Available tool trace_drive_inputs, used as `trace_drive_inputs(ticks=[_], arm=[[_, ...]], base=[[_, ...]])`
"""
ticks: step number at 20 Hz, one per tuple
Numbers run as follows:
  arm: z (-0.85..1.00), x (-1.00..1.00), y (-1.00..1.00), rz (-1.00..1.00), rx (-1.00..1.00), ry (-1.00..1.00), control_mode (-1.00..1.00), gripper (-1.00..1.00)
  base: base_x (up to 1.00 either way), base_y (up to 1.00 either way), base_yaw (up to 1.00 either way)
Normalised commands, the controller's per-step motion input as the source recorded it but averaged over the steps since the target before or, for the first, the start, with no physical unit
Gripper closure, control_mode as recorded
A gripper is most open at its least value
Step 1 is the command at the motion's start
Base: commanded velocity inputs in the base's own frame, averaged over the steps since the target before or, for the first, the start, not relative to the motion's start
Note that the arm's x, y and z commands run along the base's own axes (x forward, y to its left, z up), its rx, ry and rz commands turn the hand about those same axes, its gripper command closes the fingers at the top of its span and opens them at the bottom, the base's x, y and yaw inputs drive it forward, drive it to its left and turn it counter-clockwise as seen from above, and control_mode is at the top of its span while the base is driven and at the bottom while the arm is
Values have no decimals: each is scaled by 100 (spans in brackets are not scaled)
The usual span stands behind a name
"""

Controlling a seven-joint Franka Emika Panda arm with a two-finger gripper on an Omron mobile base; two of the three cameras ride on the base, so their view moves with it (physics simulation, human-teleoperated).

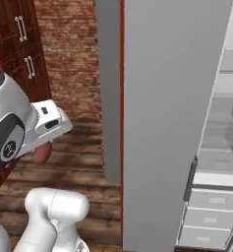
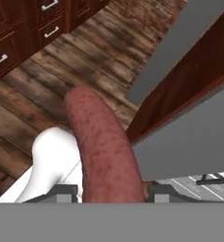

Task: Retrieve the sausage and cheese from the fridge and place them on the cutting board on the counter.

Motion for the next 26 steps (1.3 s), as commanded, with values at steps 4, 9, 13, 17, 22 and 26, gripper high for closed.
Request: trace_drive_inputs(ticks=[4, 9, 13, 17, 22, 26], arm=[[0, 0, 0, 0, 0, 0, 100, 100], [0, 0, 0, 0, 0, 0, 100, 100], [0, 0, 0, 0, 0, 0, 100, 100], [0, 0, 0, 0, 0, 0, 100, 100], [0, 0, 0, 0, 0, 0, 100, 100], [0, 0, 0, 0, 0, 0, 100, 100]], base=[[-16, 94, 76], [-13, 27, 100], [0, 0, 100], [0, 0, 100], [0, 0, 100], [-6, 30, 100]])
